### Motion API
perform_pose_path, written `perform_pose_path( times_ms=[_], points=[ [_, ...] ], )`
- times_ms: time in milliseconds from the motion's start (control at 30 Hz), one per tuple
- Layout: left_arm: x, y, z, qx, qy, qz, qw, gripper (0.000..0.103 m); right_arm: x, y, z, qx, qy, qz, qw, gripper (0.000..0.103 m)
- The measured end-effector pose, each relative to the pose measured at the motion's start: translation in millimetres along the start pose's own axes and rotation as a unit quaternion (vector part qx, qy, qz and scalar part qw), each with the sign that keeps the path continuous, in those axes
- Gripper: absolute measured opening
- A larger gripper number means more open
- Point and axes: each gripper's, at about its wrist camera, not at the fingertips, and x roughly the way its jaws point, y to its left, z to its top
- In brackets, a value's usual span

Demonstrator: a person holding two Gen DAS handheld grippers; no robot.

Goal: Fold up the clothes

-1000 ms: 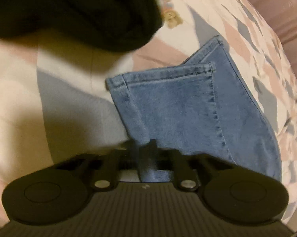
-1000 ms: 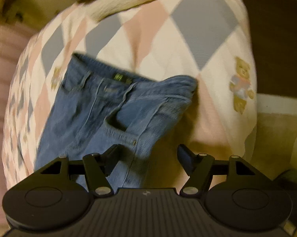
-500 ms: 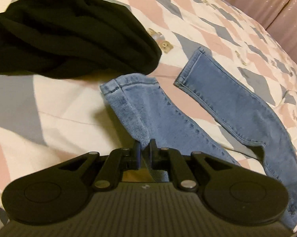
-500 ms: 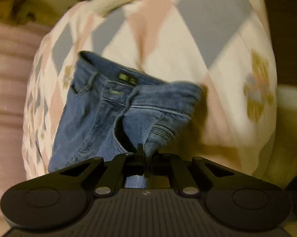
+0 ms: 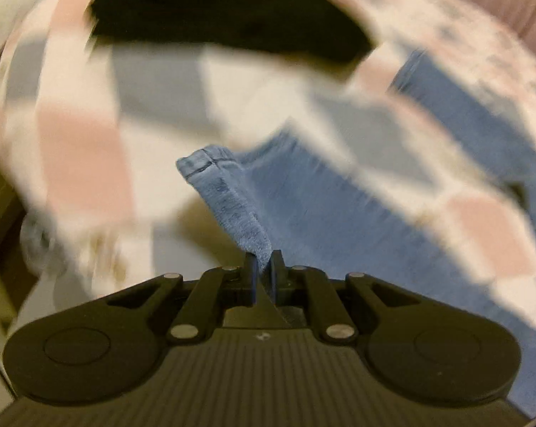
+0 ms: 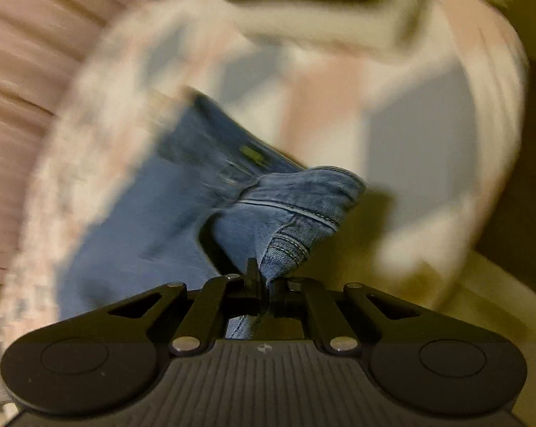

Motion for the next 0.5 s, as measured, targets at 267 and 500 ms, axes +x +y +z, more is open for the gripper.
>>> perform_pose_path(
  times_ms=[267, 500],
  points=[
    [-5.9, 17.0, -21.5, -0.001, -0.018, 0.087, 0.996, 0.027, 3.6, 7.9, 7.1, -0.072, 0.011, -0.109, 0.991, 0.058],
    [-42.8, 29.4, -3.7, -0.031, -0.031, 0.093, 0.9947, 0.023, -10.3, 42.0, 6.9, -0.184, -0.008, -0.226, 0.957, 0.078]
  ],
)
